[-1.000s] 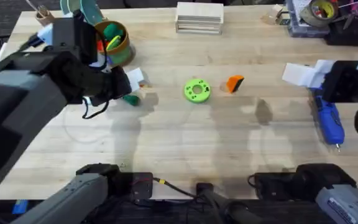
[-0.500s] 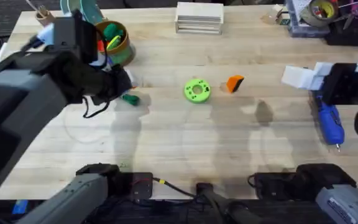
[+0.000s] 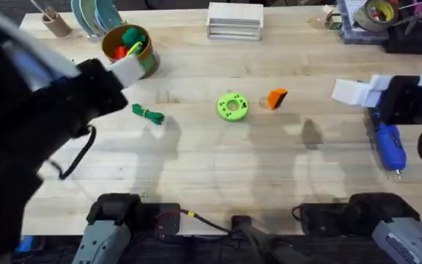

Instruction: Pick up the gripper from the table and insert it into the empty holder that is missing its gripper. Then pick up a screw, insert it into the mounting hole, and use the screwdriver to tighten it. Finally, clean up the table by picking up the vegetable and placing it into the bucket.

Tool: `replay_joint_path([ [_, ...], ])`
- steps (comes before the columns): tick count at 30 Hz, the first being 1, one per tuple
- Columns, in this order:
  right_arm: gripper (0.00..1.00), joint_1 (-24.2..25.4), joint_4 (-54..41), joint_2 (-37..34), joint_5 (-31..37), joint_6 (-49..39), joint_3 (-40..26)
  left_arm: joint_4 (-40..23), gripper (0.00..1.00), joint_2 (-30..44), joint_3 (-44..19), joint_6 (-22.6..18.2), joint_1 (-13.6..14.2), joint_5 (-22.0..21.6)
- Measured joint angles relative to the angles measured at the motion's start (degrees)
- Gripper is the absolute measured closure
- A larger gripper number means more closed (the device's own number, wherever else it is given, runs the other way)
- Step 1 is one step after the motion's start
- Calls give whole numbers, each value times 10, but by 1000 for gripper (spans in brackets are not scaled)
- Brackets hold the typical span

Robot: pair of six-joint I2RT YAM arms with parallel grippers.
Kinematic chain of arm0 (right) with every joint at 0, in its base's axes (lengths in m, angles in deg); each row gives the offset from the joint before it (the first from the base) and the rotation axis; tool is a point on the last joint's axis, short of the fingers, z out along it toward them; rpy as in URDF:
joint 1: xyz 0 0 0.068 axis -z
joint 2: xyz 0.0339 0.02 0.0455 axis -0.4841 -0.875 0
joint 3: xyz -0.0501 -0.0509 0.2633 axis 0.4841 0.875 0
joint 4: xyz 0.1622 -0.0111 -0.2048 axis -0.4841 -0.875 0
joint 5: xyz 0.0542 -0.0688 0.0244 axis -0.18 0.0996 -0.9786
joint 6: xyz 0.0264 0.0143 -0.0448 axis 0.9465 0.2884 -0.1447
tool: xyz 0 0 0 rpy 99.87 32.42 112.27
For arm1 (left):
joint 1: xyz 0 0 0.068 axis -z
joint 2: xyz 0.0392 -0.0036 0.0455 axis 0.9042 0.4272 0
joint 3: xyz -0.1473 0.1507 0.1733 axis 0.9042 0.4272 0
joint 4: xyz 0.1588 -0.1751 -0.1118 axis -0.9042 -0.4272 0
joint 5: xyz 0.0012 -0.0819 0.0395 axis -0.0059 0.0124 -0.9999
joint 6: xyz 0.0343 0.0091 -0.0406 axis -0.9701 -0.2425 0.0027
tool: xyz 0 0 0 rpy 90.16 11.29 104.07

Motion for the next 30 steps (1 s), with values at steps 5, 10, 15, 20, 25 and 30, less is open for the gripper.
replay_joint_path([
  [5,10,0,0,0,0,0,0,-1,640,-63,0,-7,0,10],
  [10,10,0,0,0,0,0,0,-1,19,-80,0,-7,0,16],
  [15,10,0,0,0,0,0,0,-2,8,-80,0,-8,0,17],
  [20,10,0,0,0,0,0,0,-37,7,-80,0,-8,0,17],
  [25,11,0,0,0,0,0,0,-109,8,-80,0,-8,0,17],
  [30,10,0,0,0,0,0,0,-141,7,-80,0,-8,0,17],
])
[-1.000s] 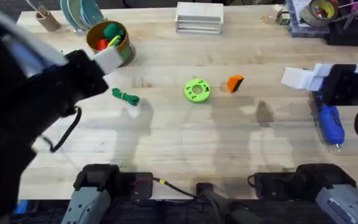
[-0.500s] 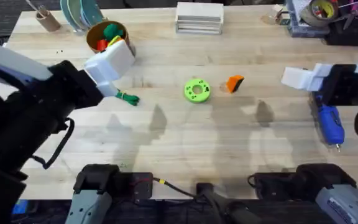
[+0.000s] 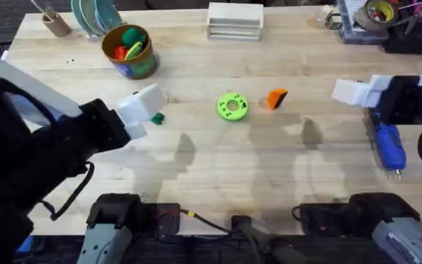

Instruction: Pick up the gripper from the table and insert it into the empty holder that is missing its gripper. Then pick up a screw, insert it into the mounting hole, and use the screwdriver to tighten it. Finally, clean up the table by picking up the vegetable and placing it into the bucket.

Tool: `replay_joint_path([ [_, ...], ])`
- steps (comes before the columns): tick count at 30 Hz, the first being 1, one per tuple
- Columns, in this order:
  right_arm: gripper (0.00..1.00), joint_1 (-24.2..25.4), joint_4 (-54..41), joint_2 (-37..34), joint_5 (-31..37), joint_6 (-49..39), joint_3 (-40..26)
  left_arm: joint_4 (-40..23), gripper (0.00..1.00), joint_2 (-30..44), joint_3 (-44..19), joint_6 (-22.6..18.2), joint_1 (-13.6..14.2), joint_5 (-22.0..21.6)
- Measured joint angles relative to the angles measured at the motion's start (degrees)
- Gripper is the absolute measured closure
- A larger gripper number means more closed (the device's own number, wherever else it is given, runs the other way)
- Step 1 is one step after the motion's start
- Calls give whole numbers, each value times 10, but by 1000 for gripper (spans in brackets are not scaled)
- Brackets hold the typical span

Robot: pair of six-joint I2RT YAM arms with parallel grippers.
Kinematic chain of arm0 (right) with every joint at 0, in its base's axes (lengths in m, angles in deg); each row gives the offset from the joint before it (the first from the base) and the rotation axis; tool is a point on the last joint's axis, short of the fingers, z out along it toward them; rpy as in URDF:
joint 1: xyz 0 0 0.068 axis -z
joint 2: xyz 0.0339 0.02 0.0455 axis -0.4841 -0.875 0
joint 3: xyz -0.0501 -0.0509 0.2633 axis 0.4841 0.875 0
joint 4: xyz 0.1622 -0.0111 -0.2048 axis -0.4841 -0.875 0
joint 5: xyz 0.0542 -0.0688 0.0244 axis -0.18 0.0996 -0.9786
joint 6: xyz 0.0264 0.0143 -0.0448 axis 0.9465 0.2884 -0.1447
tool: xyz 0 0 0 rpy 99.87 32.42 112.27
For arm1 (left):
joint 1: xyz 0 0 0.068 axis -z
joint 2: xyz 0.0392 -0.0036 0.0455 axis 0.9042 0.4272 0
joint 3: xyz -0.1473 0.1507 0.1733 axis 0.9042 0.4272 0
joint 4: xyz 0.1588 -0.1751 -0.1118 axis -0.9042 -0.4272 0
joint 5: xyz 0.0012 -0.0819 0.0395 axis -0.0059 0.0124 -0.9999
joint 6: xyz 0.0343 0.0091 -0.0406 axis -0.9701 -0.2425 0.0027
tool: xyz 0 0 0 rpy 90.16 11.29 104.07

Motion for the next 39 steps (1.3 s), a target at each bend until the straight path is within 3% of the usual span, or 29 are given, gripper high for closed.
replay_joint_path([
  [5,10,0,0,0,0,0,0,28,7,0,0,-6,0,-12],
  [13,10,0,0,0,0,-1,0,104,7,0,0,-96,16,-16],
  [18,10,0,0,0,0,-1,0,156,8,-18,13,-126,17,-16],
  [19,10,0,0,0,0,-2,0,178,8,-31,24,-130,17,-16],
  [20,10,0,0,0,0,-2,0,249,9,-81,76,-143,17,-14],
  [27,10,0,0,0,0,-2,0,412,7,-184,238,-162,17,16],
  [32,10,0,0,0,0,-2,0,494,7,-231,325,-165,17,46],
  [39,11,0,0,0,0,-2,0,566,7,-259,392,-160,17,73],
])
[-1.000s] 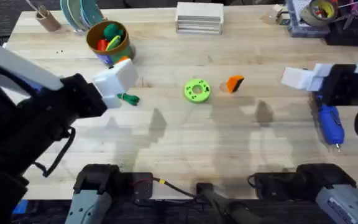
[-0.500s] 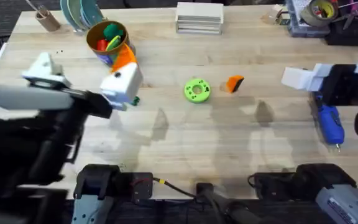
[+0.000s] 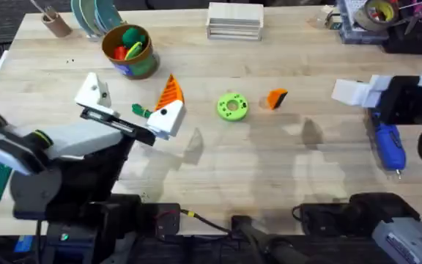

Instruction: Pick up the gripper from the table and insert it into the empty holder that is missing its gripper. Then pick up a screw, insert it into the mounting hole, and use the screwdriver to tighten it. Finally, clean up the table by picking up the vegetable and placing it into the bucket.

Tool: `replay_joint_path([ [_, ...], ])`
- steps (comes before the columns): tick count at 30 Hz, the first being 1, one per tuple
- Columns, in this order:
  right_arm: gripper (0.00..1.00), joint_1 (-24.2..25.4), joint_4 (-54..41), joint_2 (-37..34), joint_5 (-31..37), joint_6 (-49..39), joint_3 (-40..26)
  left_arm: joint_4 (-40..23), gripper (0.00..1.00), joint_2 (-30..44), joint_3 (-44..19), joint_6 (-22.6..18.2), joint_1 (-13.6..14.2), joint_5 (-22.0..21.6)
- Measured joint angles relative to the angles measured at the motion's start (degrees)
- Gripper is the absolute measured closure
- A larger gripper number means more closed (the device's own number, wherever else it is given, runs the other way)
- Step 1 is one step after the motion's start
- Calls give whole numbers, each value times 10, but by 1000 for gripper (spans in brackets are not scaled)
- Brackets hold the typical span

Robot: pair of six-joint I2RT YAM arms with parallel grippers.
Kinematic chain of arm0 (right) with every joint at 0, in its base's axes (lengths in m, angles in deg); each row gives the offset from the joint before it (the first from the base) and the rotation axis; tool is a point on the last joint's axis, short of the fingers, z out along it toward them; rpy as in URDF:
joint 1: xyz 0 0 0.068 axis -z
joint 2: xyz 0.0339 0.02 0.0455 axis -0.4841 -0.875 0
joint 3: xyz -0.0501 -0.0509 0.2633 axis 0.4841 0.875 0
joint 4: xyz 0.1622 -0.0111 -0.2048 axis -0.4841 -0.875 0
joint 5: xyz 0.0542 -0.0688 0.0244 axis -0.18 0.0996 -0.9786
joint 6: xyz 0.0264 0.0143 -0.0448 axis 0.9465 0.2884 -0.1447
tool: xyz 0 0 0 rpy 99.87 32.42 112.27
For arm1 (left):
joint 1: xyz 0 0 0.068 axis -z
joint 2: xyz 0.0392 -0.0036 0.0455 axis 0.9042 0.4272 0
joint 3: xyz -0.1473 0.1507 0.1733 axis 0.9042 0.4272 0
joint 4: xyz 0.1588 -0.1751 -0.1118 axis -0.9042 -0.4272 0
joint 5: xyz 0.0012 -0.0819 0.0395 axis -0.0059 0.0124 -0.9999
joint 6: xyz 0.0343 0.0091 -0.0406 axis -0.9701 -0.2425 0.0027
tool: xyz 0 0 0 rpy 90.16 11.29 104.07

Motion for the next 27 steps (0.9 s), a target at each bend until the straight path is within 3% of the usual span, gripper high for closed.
replay_joint_path([
  [8,10,0,0,0,0,0,0,56,8,0,62,24,0,20],
  [15,10,0,0,0,0,0,0,53,8,0,72,46,0,31],
  [18,10,0,0,0,0,0,0,33,7,0,72,49,0,33],
  [22,10,0,0,0,0,0,0,-41,8,1,72,53,0,33],
  [27,10,0,0,0,0,0,0,-41,9,0,72,53,0,33],
])
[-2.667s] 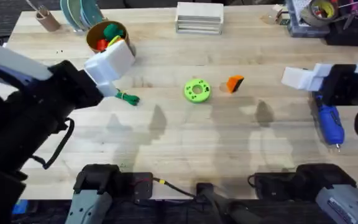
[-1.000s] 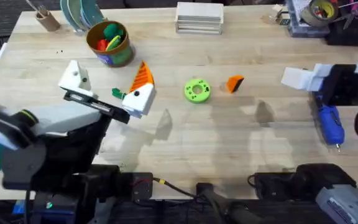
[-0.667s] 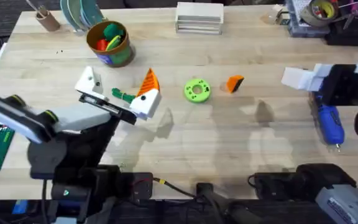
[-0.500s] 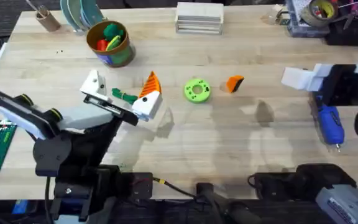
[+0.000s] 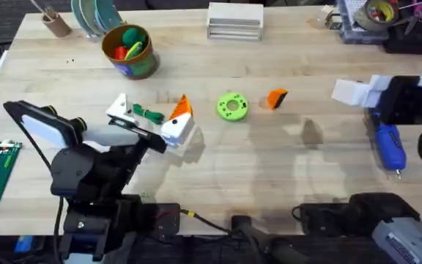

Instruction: Pick up the gripper from the table and insert it into the empty holder that is missing its gripper. Then pick up a screw, insert it into the mounting hole, and use the screwdriver to tighten it. Finally, clean up the table by picking up the vegetable and placing it into the bucket.

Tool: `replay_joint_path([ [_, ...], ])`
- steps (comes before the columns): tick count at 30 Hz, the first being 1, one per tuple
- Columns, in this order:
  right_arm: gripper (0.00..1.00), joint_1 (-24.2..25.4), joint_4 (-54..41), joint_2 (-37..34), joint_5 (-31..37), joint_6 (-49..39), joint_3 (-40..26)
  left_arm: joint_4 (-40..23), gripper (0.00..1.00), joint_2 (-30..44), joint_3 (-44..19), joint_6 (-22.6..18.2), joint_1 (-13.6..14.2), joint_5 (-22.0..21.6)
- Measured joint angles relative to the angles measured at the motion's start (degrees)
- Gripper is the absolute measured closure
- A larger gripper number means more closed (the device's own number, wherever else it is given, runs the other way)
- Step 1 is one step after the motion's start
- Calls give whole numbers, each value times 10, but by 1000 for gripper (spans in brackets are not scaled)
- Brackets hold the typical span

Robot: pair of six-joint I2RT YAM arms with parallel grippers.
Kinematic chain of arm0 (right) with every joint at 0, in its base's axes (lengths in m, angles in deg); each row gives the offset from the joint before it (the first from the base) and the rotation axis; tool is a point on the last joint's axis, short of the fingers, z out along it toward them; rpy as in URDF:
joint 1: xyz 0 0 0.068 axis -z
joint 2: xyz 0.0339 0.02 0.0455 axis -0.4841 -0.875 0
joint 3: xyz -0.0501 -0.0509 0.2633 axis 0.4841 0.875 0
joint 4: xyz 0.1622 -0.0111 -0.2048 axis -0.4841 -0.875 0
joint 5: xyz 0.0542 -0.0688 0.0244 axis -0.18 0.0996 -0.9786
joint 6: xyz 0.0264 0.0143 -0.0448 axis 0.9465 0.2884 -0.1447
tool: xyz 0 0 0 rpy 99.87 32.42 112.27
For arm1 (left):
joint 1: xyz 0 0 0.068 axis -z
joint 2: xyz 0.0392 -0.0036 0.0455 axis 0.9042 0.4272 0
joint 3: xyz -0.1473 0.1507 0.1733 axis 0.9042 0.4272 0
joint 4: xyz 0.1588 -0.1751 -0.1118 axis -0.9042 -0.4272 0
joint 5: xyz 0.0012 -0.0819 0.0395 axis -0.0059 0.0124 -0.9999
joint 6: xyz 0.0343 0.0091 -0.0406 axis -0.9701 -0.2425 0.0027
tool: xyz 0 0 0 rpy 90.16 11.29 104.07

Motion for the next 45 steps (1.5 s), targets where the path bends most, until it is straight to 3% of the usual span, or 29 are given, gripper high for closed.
replay_joint_path([
  [40,10,0,0,0,0,0,0,0,8,0,0,0,0,0],
  [45,10,0,0,0,0,0,0,0,8,0,0,-8,0,29],
])
